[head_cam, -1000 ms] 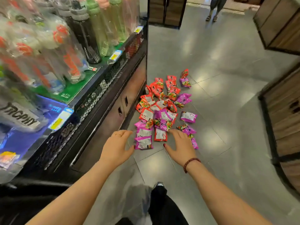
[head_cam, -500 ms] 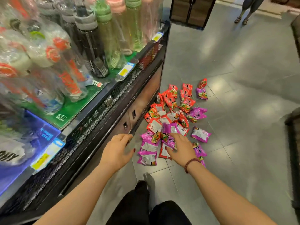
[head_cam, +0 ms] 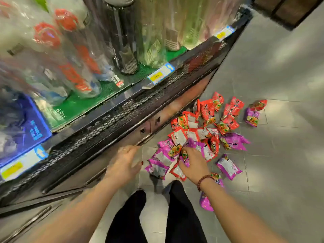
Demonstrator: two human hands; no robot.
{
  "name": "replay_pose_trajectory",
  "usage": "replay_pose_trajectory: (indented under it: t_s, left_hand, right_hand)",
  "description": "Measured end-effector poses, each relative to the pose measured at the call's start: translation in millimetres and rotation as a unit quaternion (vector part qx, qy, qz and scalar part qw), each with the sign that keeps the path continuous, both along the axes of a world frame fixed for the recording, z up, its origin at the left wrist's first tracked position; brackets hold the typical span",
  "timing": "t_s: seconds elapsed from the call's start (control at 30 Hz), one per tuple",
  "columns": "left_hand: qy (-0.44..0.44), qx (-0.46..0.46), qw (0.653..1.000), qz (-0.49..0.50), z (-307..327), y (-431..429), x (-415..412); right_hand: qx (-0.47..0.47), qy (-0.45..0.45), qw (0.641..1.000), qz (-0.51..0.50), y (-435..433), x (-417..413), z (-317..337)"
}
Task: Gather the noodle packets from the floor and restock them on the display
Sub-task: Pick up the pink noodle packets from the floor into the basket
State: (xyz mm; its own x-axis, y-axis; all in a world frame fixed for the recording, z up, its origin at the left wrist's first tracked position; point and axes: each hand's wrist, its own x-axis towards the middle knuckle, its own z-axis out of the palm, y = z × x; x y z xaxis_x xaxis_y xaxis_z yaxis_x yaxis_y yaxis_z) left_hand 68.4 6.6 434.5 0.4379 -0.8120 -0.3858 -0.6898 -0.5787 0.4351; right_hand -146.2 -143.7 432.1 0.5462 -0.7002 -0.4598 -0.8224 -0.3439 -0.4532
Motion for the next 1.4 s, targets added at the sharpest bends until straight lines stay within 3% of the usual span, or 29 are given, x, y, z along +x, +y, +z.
replay_pose_trajectory:
  t_s: [0.13, 0.37, 0.73, 0.9, 1.1, 1.27, 1.4]
  left_hand:
    - [0.028, 0.065, 0.989, 0.131, -38.7, -11.0, -29.2]
    - [0.100, 0.024, 0.951, 0.292, -154.0, -23.7, -77.6]
    - [0.159, 0.040, 0.895, 0.415, -415.9, -31.3, -110.3]
    - [0.211, 0.025, 0.844, 0.492, -513.9, -40.2, -118.0]
    - [0.303, 0.084, 0.776, 0.547, -596.4, -43.9, -136.6]
    - [0.368, 0.014, 0.706, 0.605, -620.0, -54.1, -143.5]
    - [0.373, -0.034, 0.670, 0.641, -621.2, -53.2, -132.9]
  right_hand:
    - [0.026, 0.015, 0.999, 0.044, -41.2, -2.0, -45.5]
    - [0.077, 0.021, 0.993, 0.088, -83.5, 2.9, -165.5]
    - [0.139, 0.040, 0.989, 0.002, -75.1, -0.5, -432.6]
    - [0.148, 0.048, 0.986, -0.060, -69.4, -4.3, -524.1]
    - [0.211, 0.047, 0.955, -0.204, -58.9, -1.3, -580.7]
    - [0.301, -0.042, 0.902, -0.306, -41.6, 5.0, -588.7]
    - [0.289, -0.100, 0.910, -0.280, -21.6, 11.4, -588.0]
